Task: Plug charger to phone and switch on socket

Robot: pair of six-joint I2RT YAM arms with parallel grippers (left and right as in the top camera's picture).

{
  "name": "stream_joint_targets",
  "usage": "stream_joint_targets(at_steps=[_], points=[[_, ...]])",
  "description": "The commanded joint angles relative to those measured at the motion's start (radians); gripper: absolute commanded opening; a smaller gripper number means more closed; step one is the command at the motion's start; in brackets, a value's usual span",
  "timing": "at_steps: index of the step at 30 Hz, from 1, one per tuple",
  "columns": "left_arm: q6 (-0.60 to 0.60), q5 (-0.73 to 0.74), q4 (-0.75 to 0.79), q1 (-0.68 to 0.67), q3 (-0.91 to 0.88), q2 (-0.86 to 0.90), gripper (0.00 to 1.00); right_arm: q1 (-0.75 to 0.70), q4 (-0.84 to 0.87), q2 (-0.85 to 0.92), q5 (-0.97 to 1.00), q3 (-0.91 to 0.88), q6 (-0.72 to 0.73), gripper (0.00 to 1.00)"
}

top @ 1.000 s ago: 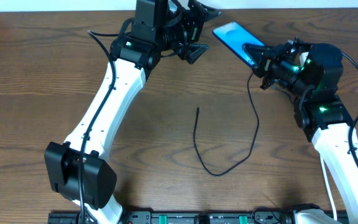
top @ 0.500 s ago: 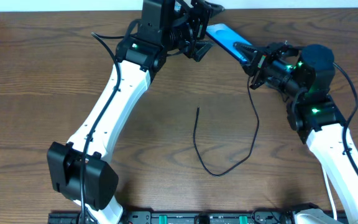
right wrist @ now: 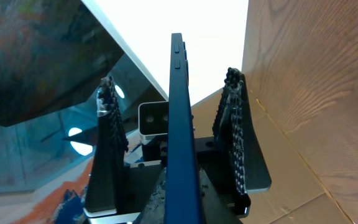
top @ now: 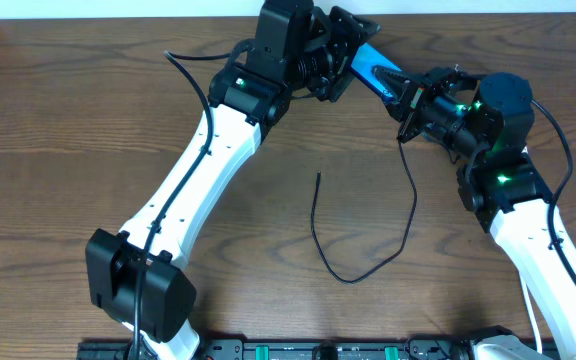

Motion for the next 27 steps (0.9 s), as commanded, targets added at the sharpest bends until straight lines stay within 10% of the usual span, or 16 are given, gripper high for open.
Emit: stream_joint_targets(at_steps=[1,27], points=[[0.025,-0.017,-0.002,0.001,0.005,-0.010,0.70,0.005,0.014,-0.007,0.005,0.022,0.004,0.01],[-0.138,-0.005,-0.010,0.000,0.005,-0.010,0.11,0.031,0.062,-0.007,0.005,0.022,0.013,0.01]])
